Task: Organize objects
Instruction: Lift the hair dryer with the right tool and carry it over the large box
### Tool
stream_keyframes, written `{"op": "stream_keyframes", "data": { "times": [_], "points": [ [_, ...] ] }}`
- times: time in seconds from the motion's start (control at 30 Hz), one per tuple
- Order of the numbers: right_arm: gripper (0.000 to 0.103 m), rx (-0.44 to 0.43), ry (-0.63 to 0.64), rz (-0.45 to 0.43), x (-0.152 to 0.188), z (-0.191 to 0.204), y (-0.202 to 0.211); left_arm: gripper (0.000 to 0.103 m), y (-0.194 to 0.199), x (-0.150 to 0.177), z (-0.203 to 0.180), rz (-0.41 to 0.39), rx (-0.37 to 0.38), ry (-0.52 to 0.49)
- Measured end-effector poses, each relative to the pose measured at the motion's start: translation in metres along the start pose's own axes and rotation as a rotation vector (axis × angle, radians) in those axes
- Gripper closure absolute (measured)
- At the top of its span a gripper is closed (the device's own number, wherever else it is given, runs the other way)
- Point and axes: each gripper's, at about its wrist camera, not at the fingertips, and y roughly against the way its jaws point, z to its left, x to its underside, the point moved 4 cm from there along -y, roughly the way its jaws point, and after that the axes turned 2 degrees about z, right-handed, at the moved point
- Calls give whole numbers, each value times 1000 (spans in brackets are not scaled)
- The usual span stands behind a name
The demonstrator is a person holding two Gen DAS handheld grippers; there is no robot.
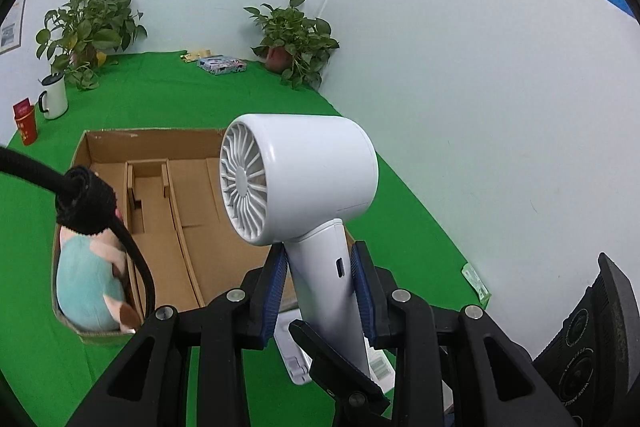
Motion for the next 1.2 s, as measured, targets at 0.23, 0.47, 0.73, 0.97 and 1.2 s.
{"op": "stream_keyframes", "data": {
  "times": [0.23,0.47,0.73,0.97,1.2],
  "points": [
    [78,10,-29,-12,-28,-14,-21,73,-17,-54,2,3,3,-19],
    [78,5,-77,17,-40,-30,-57,74,-64,-93,20,62,-9,-16],
    [78,-22,-98,132,-25,-42,-112,73,-145,-85,66,184,-20,51],
    [78,-49,-161,280,5,-60,-170,73,-222,-73,99,319,-15,109],
    [78,-97,-221,381,34,-74,-204,73,-277,-56,121,415,-52,171]
  ]
}}
